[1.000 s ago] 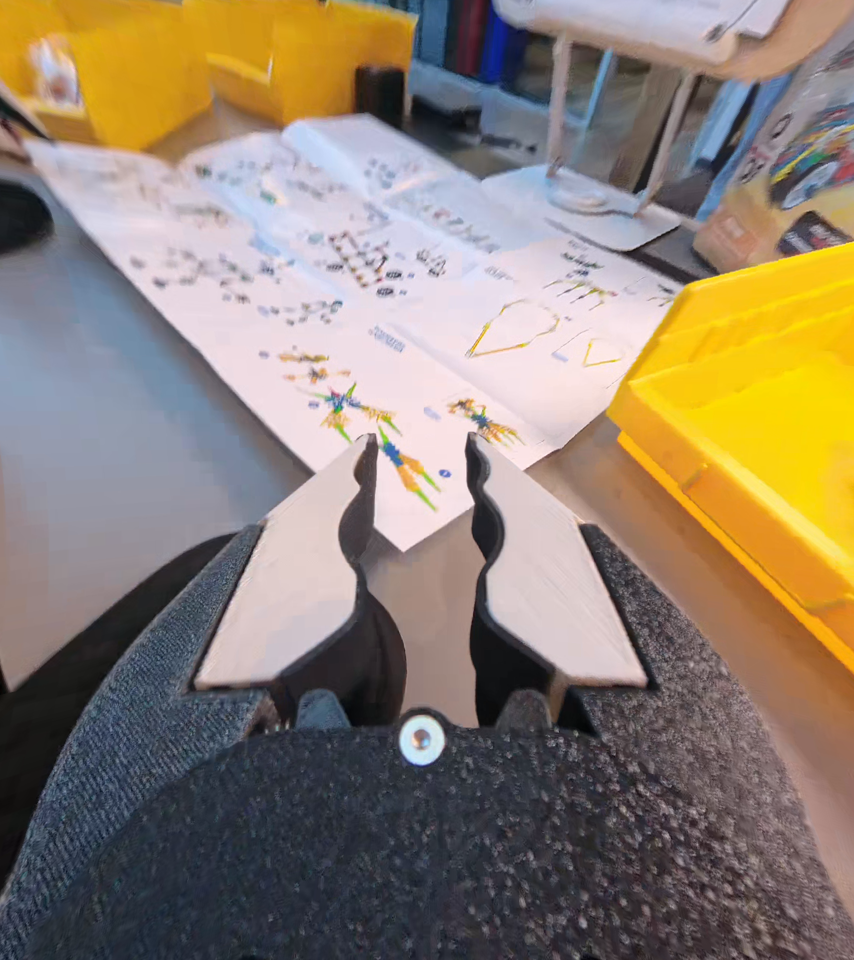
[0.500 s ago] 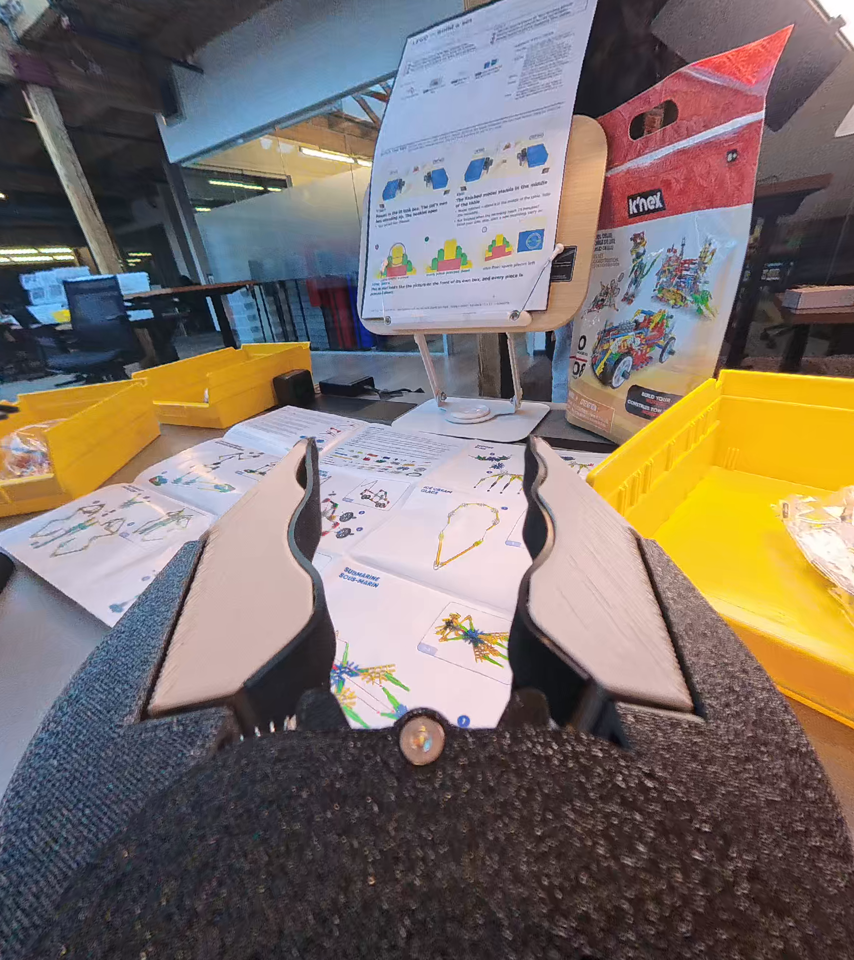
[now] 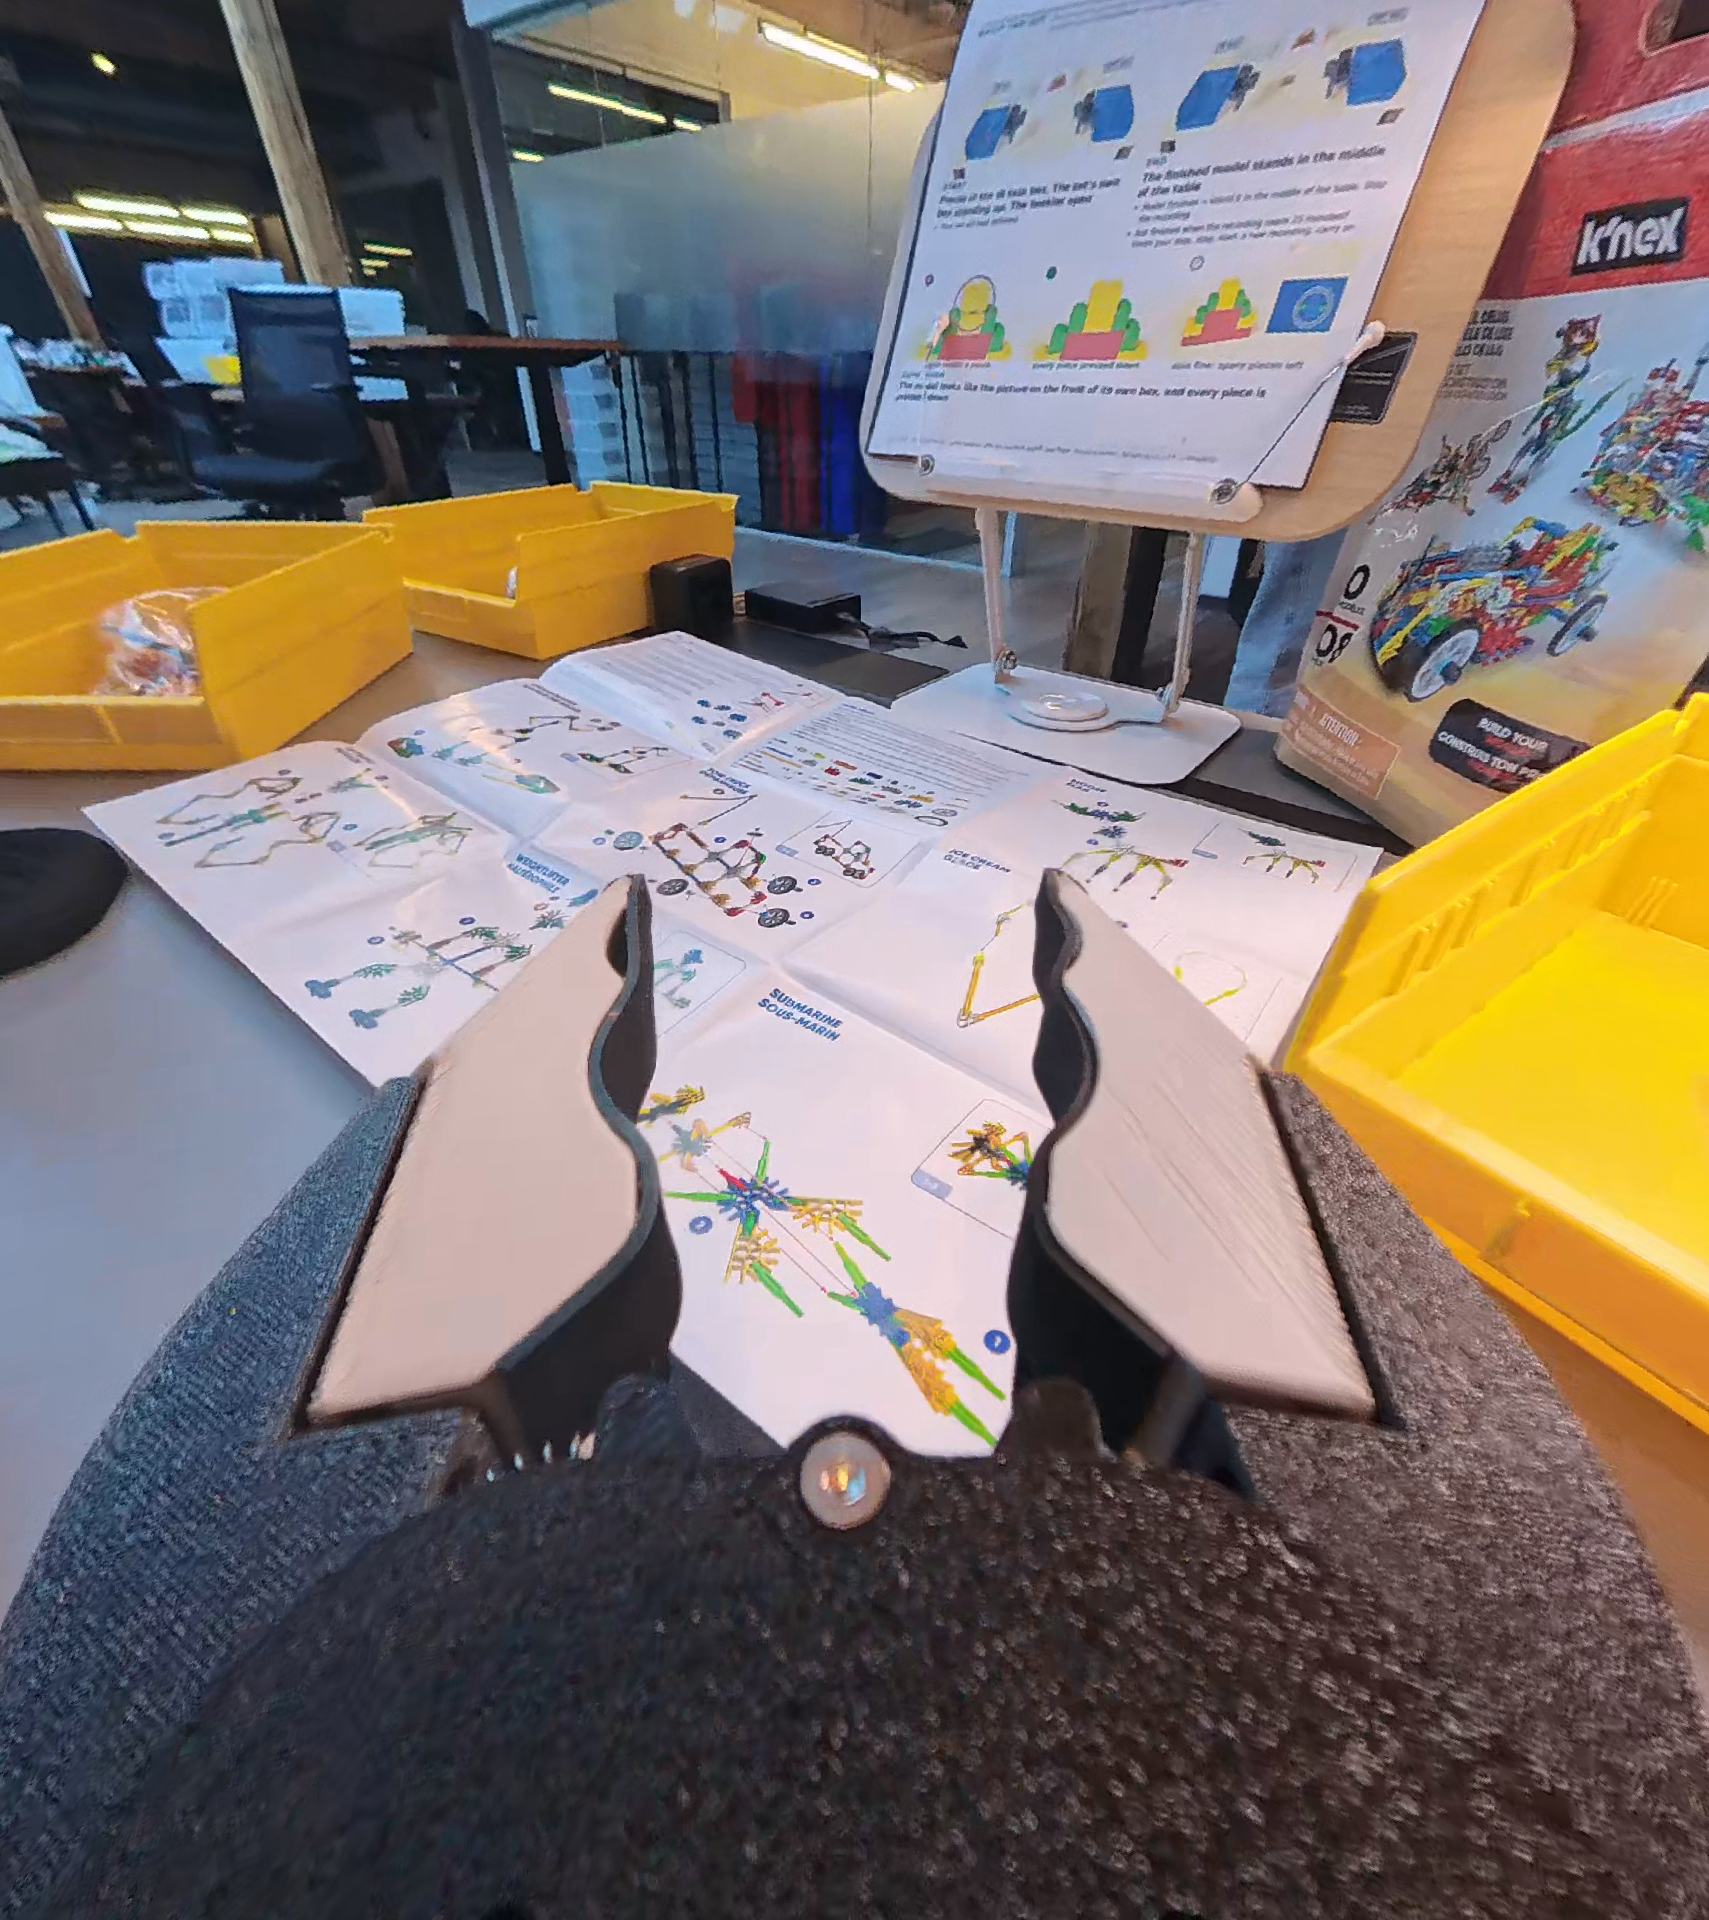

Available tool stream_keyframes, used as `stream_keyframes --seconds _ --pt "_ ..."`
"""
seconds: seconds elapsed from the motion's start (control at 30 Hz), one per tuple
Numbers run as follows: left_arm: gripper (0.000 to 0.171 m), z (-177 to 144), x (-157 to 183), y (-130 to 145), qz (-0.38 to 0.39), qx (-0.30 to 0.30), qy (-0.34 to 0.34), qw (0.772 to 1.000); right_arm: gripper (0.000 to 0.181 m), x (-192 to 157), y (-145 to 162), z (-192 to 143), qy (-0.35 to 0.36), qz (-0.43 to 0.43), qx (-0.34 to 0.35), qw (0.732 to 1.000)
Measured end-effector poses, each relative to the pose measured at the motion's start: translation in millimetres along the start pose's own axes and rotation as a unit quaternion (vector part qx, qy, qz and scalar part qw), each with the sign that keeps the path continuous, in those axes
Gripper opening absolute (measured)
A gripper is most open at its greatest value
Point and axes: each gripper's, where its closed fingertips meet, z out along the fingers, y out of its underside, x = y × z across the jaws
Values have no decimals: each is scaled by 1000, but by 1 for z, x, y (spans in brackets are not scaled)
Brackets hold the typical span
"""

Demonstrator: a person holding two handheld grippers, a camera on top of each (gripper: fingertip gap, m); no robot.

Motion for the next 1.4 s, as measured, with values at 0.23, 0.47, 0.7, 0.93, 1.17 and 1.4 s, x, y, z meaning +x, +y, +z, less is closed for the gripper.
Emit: stream_keyframes --seconds 0.23,0.47,0.7,0.93,1.17,1.4 --pt "62 71 -25 16 126 -193 44 972 70 -18 2 23 -31 -40 -37 998" --pt "61 159 -59 33 116 -393 92 907 67 -40 -20 44 -60 -88 -40 993" --pt "0 183 -44 29 81 -383 145 909 58 -46 2 26 -46 -122 -70 989" --pt "0 124 -21 -39 129 -240 173 947 55 -46 4 31 -62 -156 -83 982" --pt "0 48 27 -120 197 -85 185 959 55 -101 -14 74 -169 -194 -59 964" --pt "0 -15 181 -149 205 63 359 908 68 -150 -66 134 -222 -103 -10 969"
